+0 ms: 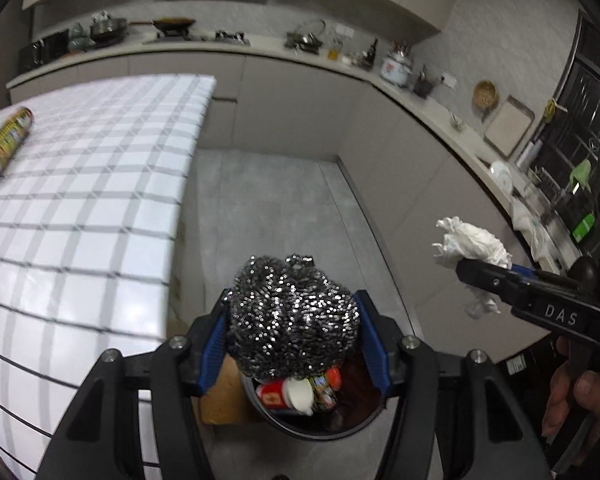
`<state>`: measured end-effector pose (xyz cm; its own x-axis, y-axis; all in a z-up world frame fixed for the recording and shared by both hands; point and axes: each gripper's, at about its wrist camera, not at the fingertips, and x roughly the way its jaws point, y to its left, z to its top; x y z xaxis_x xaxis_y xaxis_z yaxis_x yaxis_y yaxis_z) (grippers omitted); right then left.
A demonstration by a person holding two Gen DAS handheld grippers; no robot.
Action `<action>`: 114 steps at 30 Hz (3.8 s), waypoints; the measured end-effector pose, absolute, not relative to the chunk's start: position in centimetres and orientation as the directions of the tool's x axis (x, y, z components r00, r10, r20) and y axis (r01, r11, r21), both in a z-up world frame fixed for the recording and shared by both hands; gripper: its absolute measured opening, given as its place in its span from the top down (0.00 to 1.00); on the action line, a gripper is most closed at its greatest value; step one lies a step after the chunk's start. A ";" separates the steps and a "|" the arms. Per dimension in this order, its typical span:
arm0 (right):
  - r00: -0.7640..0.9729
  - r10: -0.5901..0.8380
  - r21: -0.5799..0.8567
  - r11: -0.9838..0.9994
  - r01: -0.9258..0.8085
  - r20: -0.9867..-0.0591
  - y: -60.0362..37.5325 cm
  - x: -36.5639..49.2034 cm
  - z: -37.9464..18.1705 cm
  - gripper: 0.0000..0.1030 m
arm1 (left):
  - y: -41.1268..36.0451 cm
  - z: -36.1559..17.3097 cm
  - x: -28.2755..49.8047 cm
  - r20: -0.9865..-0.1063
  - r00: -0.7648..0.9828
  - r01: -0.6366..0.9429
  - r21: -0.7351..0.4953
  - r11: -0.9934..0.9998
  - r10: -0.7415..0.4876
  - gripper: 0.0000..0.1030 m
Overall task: Collect trash
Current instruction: 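Lift the scrubber and tissue and carry them toward the bin, then open both tools over the bin, dropping scrubber and tissue inside, then move both open tools back over the island toward the bowl and can, then grasp the blue-patterned bowl with left tool while right tool grasps the coconut can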
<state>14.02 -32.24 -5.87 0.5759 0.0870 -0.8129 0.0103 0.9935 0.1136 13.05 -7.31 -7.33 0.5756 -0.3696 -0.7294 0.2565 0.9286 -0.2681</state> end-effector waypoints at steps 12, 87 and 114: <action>0.493 0.122 0.136 0.991 -0.007 -0.861 -35.5 13.6 -11.5 0.53 | -11.8 -12.3 11.5 -0.801 0.479 0.250 -0.267 0.931 -0.358 0.42; 0.555 0.377 0.230 0.920 -0.318 -0.741 -4.6 22.4 -1.0 0.02 | 18.3 -3.8 12.4 -0.691 0.721 -0.207 -0.143 0.968 0.052 0.08; 0.517 0.359 0.248 0.930 -0.272 -0.777 13.1 38.4 -5.4 0.05 | 32.7 -8.3 27.4 -0.742 0.670 -0.169 -0.165 0.972 -0.010 0.21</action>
